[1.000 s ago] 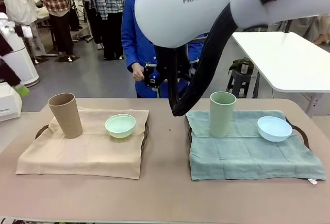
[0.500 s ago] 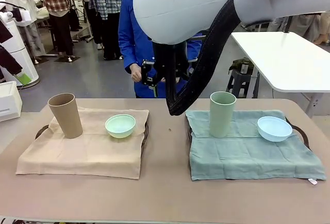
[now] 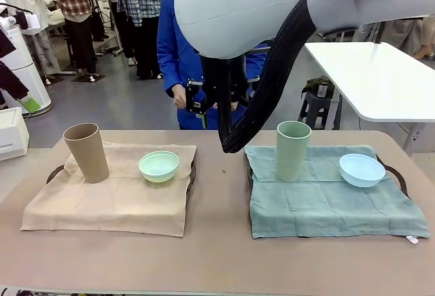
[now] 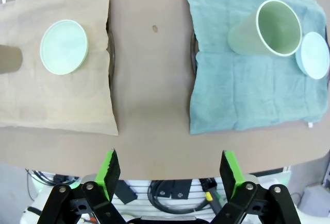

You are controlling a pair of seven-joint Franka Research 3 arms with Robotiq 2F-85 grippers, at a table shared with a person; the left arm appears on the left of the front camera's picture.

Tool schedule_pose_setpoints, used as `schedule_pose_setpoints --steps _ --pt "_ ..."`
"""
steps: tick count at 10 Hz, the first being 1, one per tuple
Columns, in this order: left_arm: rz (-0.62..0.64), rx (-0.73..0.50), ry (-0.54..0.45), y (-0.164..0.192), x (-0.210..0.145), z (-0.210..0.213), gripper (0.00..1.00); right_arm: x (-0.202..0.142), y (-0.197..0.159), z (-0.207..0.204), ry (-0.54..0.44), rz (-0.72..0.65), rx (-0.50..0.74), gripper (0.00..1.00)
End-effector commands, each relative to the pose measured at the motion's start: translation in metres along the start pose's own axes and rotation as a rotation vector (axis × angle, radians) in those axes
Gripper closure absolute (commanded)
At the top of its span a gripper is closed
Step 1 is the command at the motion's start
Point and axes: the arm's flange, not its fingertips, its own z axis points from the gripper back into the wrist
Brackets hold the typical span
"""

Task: Set up a tray with a mat and arrange the tableware.
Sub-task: Place the Picnic Bowl and Reusable plastic cup back onto the Handle tray in front of the human's position.

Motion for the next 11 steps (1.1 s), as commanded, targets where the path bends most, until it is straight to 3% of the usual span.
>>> schedule_pose_setpoints --steps 1,9,11 --pt "-0.002 0.009 0.006 -0.0002 -0.0006 -0.0012 0.0 -0.0003 -0.0016 0.002 -0.003 0.0 -0.012 0.0" --pt "-0.002 0.009 0.006 -0.0002 -0.0006 -0.0012 0.0 -0.0003 -0.0016 0.002 -0.003 0.0 -0.012 0.0" --pt "-0.034 -0.04 -0.001 0.001 -0.0026 0.003 0.0 -0.0001 -0.001 0.0013 -0.003 0.028 0.016 0.0"
